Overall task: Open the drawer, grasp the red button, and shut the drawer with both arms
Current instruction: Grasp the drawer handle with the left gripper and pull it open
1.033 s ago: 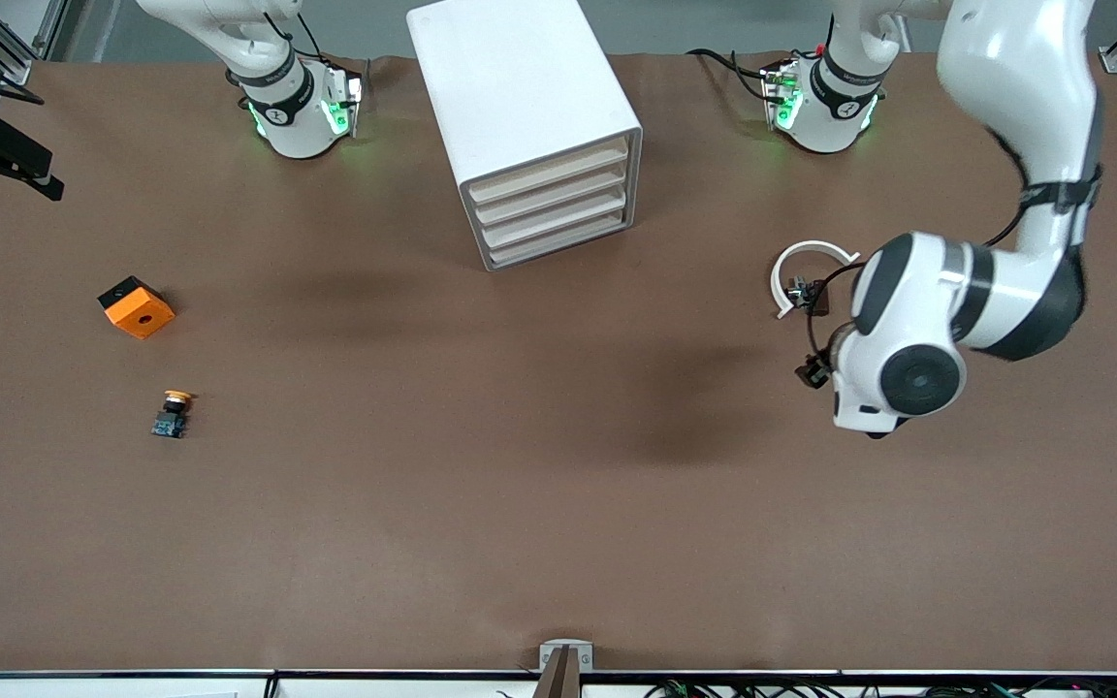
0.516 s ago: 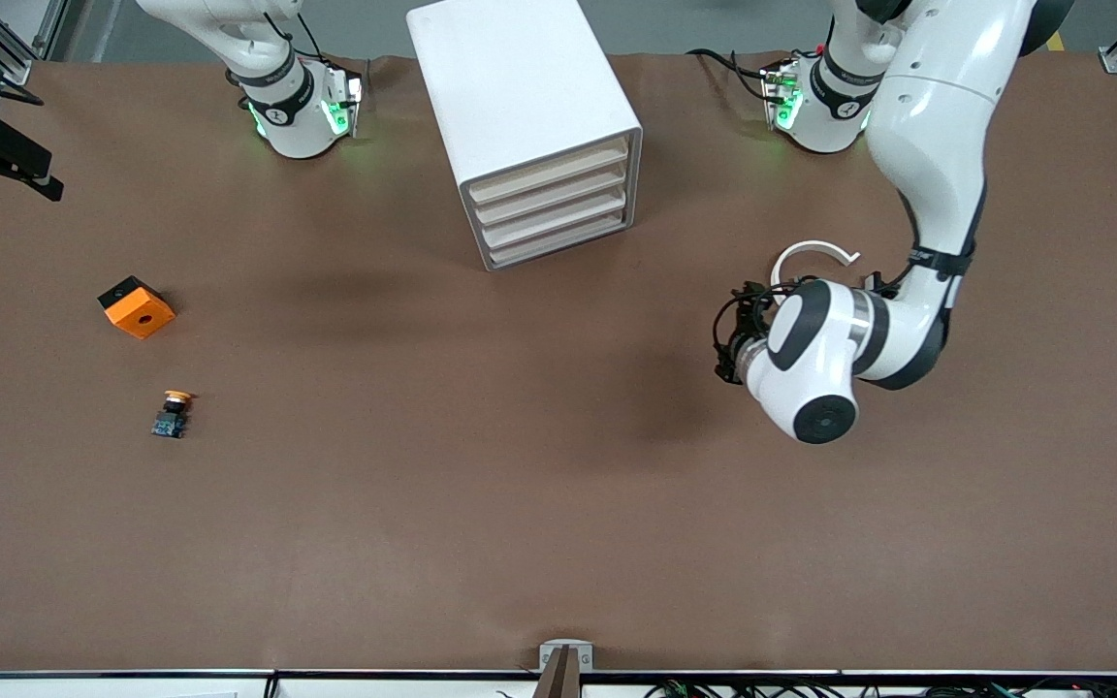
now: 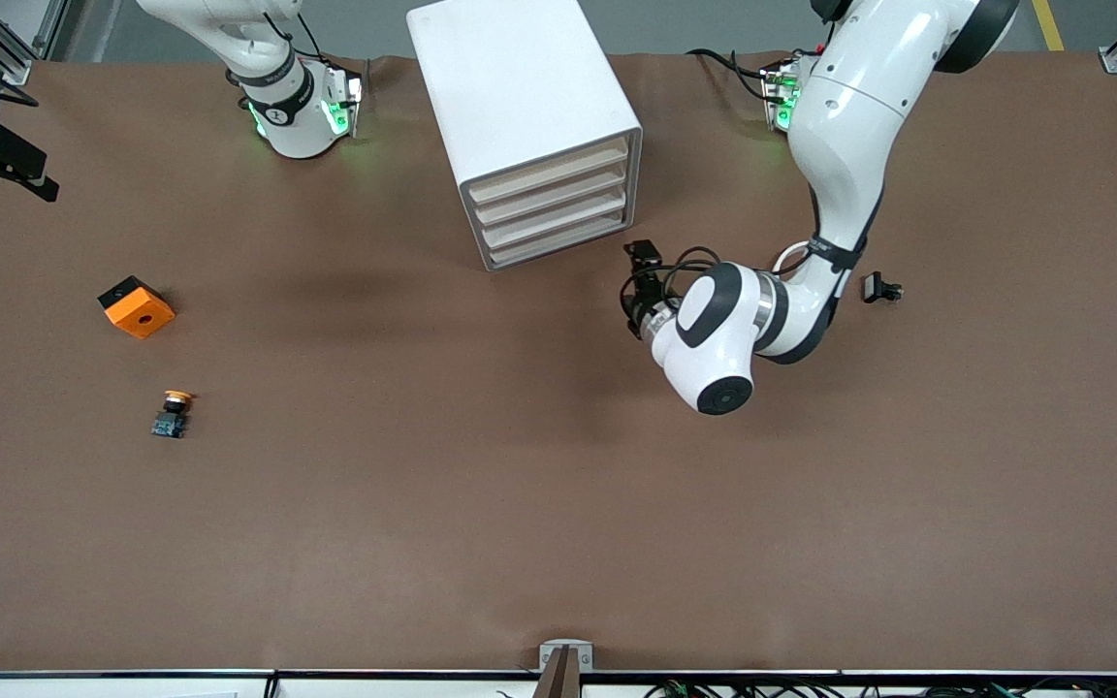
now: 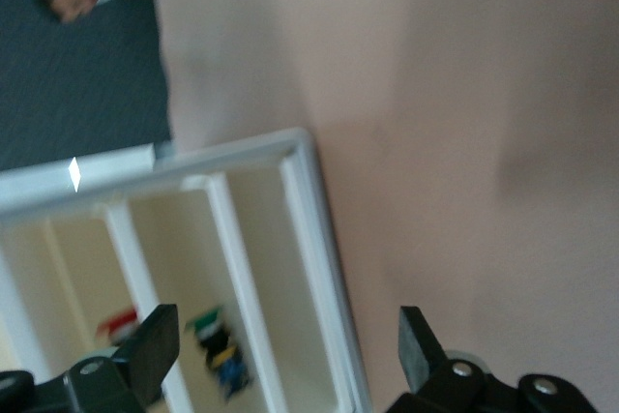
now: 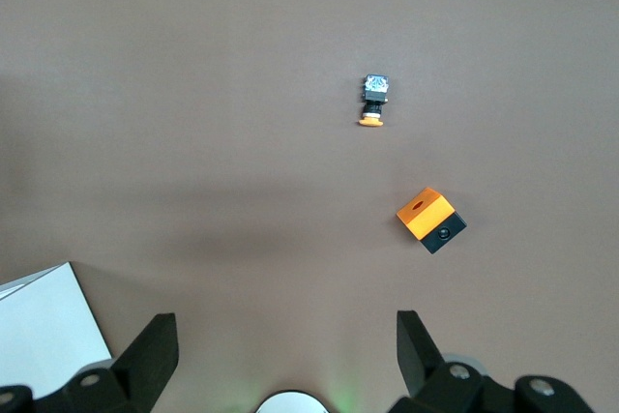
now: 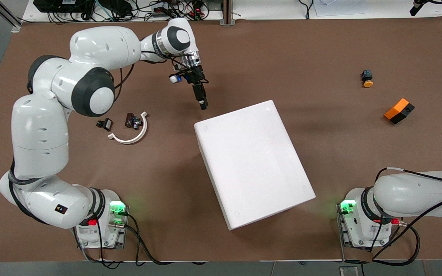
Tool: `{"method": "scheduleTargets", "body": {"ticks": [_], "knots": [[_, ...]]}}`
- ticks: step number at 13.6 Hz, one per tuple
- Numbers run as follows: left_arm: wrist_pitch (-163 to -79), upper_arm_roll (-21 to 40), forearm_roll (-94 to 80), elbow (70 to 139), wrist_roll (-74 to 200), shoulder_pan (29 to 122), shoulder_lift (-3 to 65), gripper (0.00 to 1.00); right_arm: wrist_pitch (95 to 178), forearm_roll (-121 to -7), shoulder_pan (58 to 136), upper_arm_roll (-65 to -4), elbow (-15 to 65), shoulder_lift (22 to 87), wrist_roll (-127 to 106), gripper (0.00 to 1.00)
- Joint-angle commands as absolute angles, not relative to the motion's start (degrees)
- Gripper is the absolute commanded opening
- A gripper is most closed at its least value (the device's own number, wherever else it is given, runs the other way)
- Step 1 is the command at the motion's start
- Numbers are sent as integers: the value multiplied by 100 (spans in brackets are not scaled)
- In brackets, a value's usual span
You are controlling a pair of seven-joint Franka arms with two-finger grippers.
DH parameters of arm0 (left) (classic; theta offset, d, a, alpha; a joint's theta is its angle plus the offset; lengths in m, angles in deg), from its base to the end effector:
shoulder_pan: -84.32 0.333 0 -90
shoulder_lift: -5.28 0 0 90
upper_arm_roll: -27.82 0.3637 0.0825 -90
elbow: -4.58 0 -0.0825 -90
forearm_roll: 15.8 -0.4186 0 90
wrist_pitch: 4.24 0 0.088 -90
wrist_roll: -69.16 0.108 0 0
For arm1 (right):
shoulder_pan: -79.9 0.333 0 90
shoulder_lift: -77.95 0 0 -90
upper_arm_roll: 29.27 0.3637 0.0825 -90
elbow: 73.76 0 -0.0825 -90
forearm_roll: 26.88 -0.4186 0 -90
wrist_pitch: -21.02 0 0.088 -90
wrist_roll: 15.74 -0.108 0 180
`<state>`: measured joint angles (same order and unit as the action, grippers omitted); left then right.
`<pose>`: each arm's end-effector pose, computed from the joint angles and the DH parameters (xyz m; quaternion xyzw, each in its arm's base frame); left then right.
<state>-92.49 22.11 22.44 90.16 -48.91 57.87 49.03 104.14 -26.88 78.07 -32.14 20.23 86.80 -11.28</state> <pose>0.5620 -0.4207 0.2230 -0.5666 -0.6720 0.4180 0.2294 0.5179 -0.0452 0.7116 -0.9998 0.0017 0.0174 0.0052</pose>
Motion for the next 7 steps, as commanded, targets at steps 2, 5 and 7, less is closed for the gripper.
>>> {"method": "scheduleTargets", "body": {"ticks": [2, 5, 7], "knots": [[-9107, 2255, 2874, 8860, -5256, 5576, 5107, 96, 10461, -2758, 7762, -3200, 2125, 8806, -1073, 100], [-8765, 2255, 3410, 8860, -5546, 5480, 5221, 82, 10469, -2758, 7770, -3191, 2134, 8806, -1073, 100], [-8563, 2255, 3526, 8869, -5704, 5348, 5222, 82, 10478, -2758, 7779, -3191, 2134, 8806, -1073, 100]]}}
